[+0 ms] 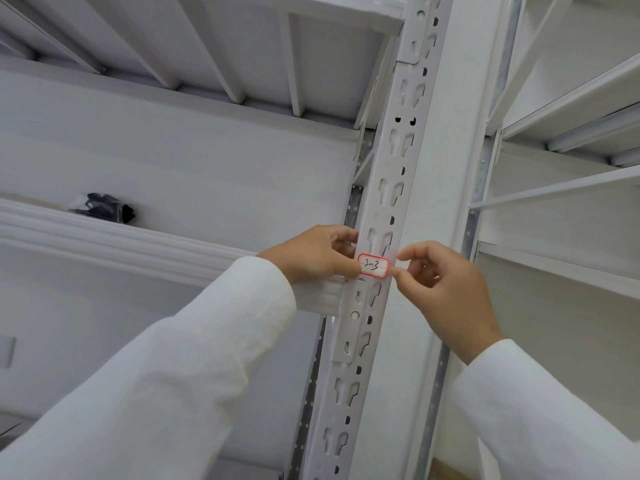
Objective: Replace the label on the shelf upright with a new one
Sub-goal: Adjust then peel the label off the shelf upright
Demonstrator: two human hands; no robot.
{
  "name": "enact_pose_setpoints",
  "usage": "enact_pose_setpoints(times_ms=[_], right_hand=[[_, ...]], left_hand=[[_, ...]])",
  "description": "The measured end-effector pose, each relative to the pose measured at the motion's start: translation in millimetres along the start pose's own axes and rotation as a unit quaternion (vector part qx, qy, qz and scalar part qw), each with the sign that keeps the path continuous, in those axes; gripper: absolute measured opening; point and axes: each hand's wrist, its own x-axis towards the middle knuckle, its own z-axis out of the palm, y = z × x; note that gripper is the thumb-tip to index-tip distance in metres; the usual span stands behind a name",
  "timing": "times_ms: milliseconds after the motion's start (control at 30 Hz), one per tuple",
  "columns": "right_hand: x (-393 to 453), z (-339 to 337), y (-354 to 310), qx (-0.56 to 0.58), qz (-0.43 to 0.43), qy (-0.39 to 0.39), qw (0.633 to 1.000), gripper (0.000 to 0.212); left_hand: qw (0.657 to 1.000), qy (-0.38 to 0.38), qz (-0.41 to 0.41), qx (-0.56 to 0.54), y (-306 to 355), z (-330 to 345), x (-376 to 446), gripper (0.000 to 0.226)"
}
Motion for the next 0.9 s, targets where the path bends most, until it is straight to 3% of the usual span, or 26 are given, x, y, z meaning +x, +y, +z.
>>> enact_pose_setpoints(times_ms=[100,200,333,533,900], right_hand=[[1.9,-4.5,5.9,-0.174,-0.170,-0.020,0.970,0.019],[7.8,-5.3,11.4,-0.243,-0.228,-0.032,0.942,0.024],[11.3,-3.1,12.9,-0.276,-0.273,-0.008,0.922,0.013],[9.5,5.0,11.3,-0.274,-0.298,0.040,0.914,0.017],[8.3,9.1,13.6,-0.237,-0.246,0.005,0.940,0.025]], left_hand=[[1.000,0.002,0.004,0.004,1.0,0.2,-0.2,0.044],[1.000,0.003,0.007,-0.001,0.8,0.3,-0.3,0.044],[1.000,0.002,0.008,-0.006,0.2,0.3,-0.3,0.042],[1.000,-0.003,0.009,-0.014,0.2,0.2,-0.1,0.042],[1.000,-0.002,0.008,-0.003,-2.5,-0.3,2.0,0.046]])
